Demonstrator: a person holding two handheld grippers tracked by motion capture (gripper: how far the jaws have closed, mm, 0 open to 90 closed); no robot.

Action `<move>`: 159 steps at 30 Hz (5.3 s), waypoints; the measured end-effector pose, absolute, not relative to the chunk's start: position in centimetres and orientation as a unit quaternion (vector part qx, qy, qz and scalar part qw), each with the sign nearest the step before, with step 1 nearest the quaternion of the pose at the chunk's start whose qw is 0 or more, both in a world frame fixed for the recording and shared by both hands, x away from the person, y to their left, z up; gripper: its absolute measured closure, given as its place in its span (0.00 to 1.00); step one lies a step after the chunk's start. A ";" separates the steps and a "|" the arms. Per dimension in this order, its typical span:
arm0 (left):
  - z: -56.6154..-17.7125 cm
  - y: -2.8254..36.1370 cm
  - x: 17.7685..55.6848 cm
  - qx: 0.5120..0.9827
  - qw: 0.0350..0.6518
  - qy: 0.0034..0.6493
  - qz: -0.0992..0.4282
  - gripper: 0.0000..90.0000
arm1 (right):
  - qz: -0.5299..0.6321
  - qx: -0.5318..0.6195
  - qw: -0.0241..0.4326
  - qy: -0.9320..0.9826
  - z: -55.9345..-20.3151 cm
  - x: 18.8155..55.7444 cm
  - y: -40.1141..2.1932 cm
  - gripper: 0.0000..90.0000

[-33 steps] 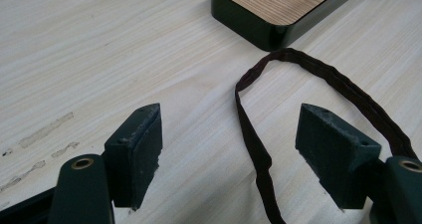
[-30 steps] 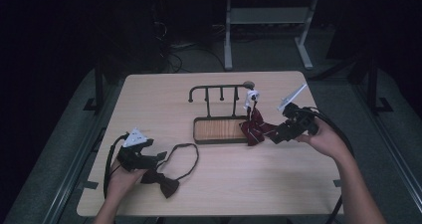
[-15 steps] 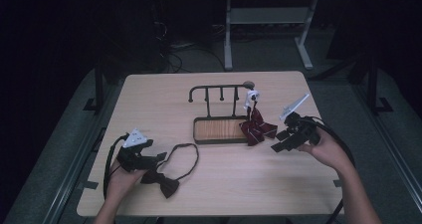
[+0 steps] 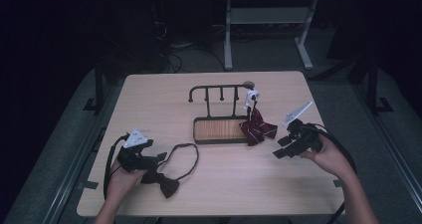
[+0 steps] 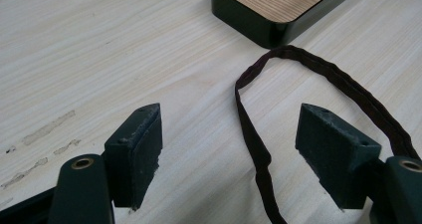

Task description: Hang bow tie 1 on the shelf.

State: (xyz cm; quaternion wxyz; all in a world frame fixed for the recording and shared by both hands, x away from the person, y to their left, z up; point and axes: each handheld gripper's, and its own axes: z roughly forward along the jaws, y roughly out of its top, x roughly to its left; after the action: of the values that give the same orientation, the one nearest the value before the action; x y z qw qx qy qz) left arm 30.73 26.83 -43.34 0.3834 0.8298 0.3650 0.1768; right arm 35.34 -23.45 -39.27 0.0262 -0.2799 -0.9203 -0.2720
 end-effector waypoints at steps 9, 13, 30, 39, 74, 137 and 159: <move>-43.3 26.7 30.7 0.828 0.385 0.366 0.176 0.30 | -0.278 -0.281 0.027 -0.918 -39.8 34.6 -23.7 0.47; -43.3 26.7 30.7 0.831 0.384 0.364 0.172 0.30 | -0.279 -0.279 0.026 -0.918 -40.1 34.3 -23.7 0.46; -43.1 25.8 31.2 0.843 0.372 0.355 0.160 0.31 | -0.292 -0.281 0.019 -0.914 -41.0 32.7 -24.3 0.45; -42.8 25.0 31.9 0.859 0.354 0.340 0.143 0.39 | -0.303 -0.282 0.014 -0.910 -41.1 32.0 -24.4 0.44; -42.5 21.0 36.9 0.920 0.251 0.291 0.081 0.66 | -0.310 -0.285 0.007 -0.907 -41.7 30.9 -25.2 0.42; -38.9 21.3 36.6 0.936 0.241 0.252 0.039 1.00 | -0.319 -0.287 -0.003 -0.903 -41.3 30.5 -25.8 0.42; -36.1 21.3 36.2 0.945 0.238 0.223 0.024 1.00 | -0.326 -0.289 0.000 -0.900 -41.5 30.6 -26.2 0.41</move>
State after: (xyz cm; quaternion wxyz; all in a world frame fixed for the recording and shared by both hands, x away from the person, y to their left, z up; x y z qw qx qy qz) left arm 36.18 21.35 -36.10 0.2377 0.9452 0.2226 0.0239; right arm 30.59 -26.23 -41.49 0.0001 -0.2887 -0.9001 -0.3264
